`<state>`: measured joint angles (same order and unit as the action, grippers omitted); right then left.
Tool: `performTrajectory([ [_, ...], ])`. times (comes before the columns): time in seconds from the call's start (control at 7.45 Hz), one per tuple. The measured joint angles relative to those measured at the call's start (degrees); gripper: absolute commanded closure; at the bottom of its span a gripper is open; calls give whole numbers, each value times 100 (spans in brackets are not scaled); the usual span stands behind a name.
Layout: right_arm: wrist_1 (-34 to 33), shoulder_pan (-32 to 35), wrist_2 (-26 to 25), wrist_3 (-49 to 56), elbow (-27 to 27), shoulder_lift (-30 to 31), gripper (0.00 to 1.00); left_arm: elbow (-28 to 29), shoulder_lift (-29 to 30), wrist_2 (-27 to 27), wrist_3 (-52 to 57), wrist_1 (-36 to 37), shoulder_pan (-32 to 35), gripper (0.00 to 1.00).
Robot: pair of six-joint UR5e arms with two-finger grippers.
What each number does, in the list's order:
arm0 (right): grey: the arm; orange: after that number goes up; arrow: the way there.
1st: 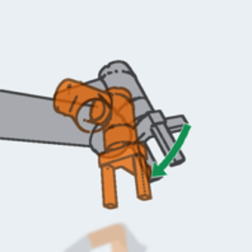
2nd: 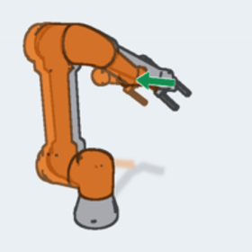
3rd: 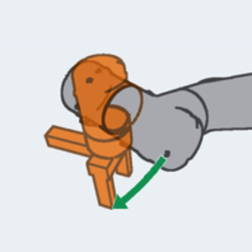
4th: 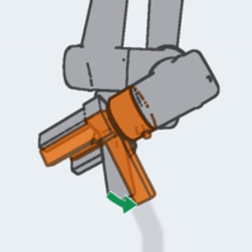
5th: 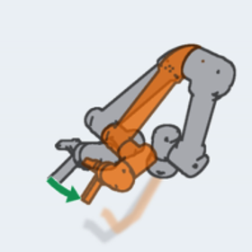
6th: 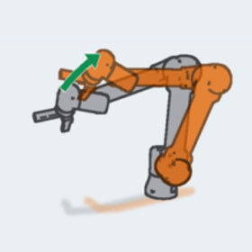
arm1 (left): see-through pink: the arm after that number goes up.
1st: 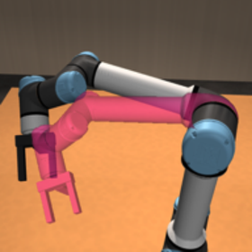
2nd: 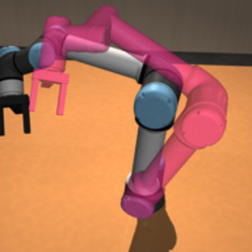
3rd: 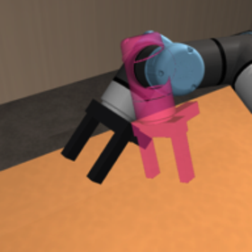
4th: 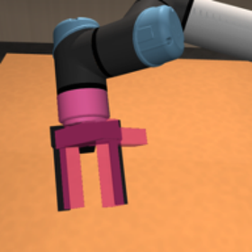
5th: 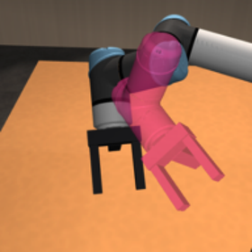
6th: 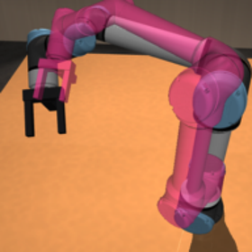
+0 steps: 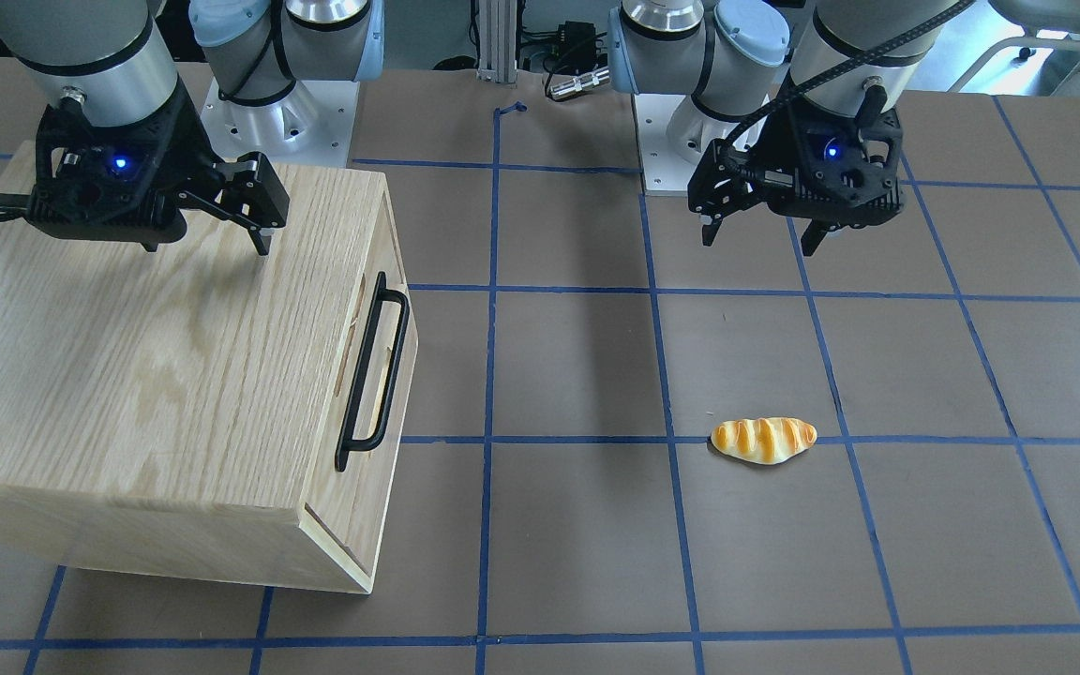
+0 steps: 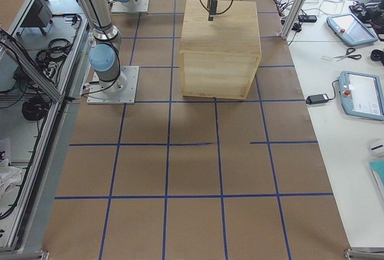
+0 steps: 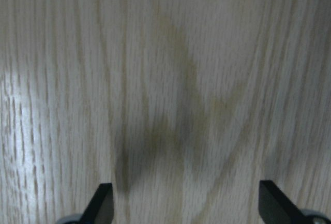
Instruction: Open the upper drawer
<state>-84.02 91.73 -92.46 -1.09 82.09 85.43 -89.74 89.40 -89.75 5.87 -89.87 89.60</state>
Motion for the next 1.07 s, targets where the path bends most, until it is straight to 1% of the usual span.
performTrajectory([
  [1.07, 0, 3, 0, -5, 3, 0, 0, -13, -66, 25, 0, -37, -15, 0],
])
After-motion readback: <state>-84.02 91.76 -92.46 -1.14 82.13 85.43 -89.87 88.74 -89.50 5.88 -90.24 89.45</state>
